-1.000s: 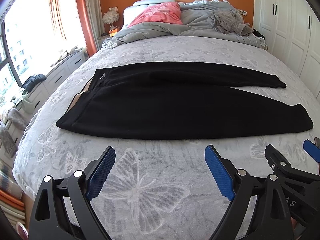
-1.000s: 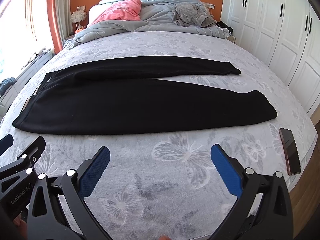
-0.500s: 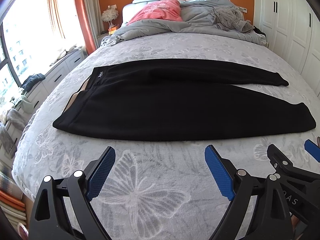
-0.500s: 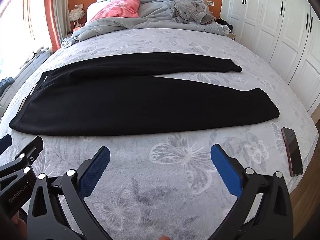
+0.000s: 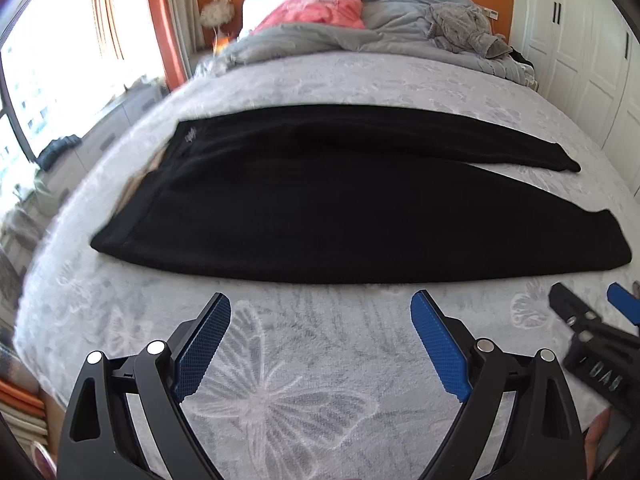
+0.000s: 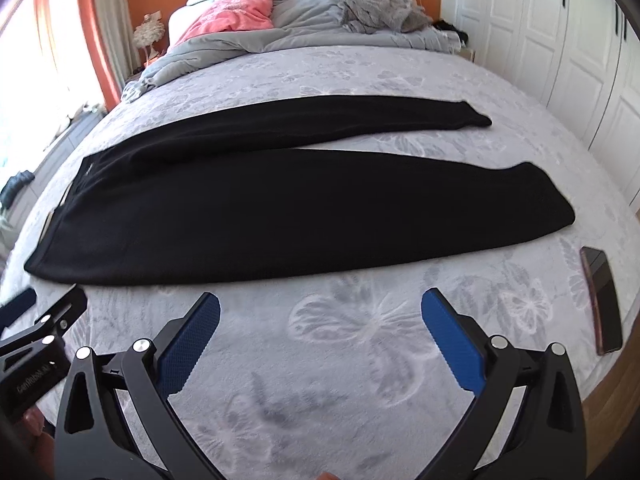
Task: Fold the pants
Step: 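Grasp the waistband of the black pants with the left gripper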
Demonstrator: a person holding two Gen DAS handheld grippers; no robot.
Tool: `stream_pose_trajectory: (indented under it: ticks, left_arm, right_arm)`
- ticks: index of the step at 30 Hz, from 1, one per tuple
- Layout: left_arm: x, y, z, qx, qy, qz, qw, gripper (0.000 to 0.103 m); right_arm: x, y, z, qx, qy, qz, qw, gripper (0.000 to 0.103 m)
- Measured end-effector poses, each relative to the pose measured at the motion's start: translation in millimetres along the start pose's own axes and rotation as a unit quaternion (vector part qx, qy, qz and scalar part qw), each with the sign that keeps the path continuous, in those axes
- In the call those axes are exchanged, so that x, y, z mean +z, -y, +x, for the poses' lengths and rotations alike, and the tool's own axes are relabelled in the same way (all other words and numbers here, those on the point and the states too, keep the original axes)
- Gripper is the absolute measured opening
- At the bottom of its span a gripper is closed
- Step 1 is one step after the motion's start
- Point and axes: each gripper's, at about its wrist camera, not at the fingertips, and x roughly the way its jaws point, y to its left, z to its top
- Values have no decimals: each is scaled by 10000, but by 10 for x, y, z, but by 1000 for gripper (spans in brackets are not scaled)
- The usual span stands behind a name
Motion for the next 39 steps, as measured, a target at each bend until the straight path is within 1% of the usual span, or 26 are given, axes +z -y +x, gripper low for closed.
stream_pose_trajectory:
  ticks: [1,3,5,7,8,11,12,14,16,17,19,21,22,24,25,26,27,28,29,30,31,32,34,36,37,39]
  left_arm:
    - [46,-86,82,-250,-194,-174,9993,89]
    - [192,-361,306,-808,-596,-636,9929,89]
    - [406,-651,489,-910,-652,-993,9887,89]
    - [699,-917,638,-738,-519,-1179,9889,89]
    - [914,-1081,747,-599,-392,-1230,9898,89]
    - [1513,-1435,1133,-288,-278,-1311,9906,89]
    - [1743,-1556,1310,-117,-293,-1346,9904,89]
    - [2139,-1753,1641,68,-332,-1408,9895,89]
    - [2465,-1935,1940,324,-329,-1505,9875,89]
    - [2592,-2011,2078,431,-343,-1537,9866,89]
    - [2819,-2193,2407,626,-487,-1608,9838,89]
    - [2953,-2361,2698,870,-691,-1757,9782,89]
    - [2981,-2434,2830,959,-754,-1887,9744,89]
    - [2939,-2521,3001,1026,-936,-1952,9709,88]
    - [2927,-2526,3051,1113,-992,-1851,9713,88]
    - [2941,-2478,3060,1304,-926,-1627,9736,85]
    - [2950,-2441,3057,1445,-915,-1506,9737,70]
    - [2953,-2423,3033,1544,-916,-1464,9728,61]
    - [2969,-2409,3001,1357,-890,-1465,9758,33]
    - [2986,-2399,2955,999,-927,-1487,9795,12]
    - [2996,-2384,2856,983,-924,-1539,9788,10]
    - [3003,-2344,2758,953,-870,-1524,9799,7]
    - [3003,-2267,2475,854,-701,-1457,9831,6]
    - [2998,-2226,2096,534,-501,-1469,9864,6]
    - [2954,-2231,1821,293,-324,-1462,9883,6]
    - [2829,-2171,1349,2,-96,-1367,9906,6]
  right_arm:
    - [60,115,51,52,-31,81,9999,98]
    - [307,536,231,113,-63,346,9993,98]
    - [574,894,388,66,-39,490,9988,98]
    - [977,1300,606,-99,63,513,9986,98]
    - [1184,1475,727,-232,114,482,9985,98]
    - [1828,1929,1206,-494,198,331,9980,98]
    - [2005,2043,1372,-535,180,325,9979,98]
    - [2363,2284,1757,-757,144,377,9963,98]
    - [2654,2474,2165,-885,-57,489,9949,98]
    - [2756,2559,2336,-936,-133,594,9937,98]
    - [2873,2691,2587,-856,-210,816,9928,98]
    - [2909,2793,2776,-931,-238,960,9907,98]
    - [2930,2816,2946,-967,-366,987,9897,98]
    - [2909,2815,3141,-1029,-652,950,9880,98]
    - [2899,2800,3161,-1068,-510,901,9889,98]
    - [2895,2782,3132,-1022,-356,885,9902,97]
    - [2895,2764,3112,-833,-281,891,9921,90]
    - [2885,2738,3088,-858,-252,886,9920,72]
    - [2883,2715,3048,-845,-201,856,9925,47]
    - [2878,2694,2994,-763,-173,815,9936,27]
    - [2883,2691,2908,-571,-173,869,9944,16]
    - [2883,2685,2794,-431,-60,927,9947,14]
    - [2904,2659,2473,-176,225,897,9956,13]
    - [2874,2640,2052,45,521,839,9951,13]
    - [2861,2634,1879,125,630,786,9948,13]
    - [2787,2610,1508,241,825,632,9943,13]
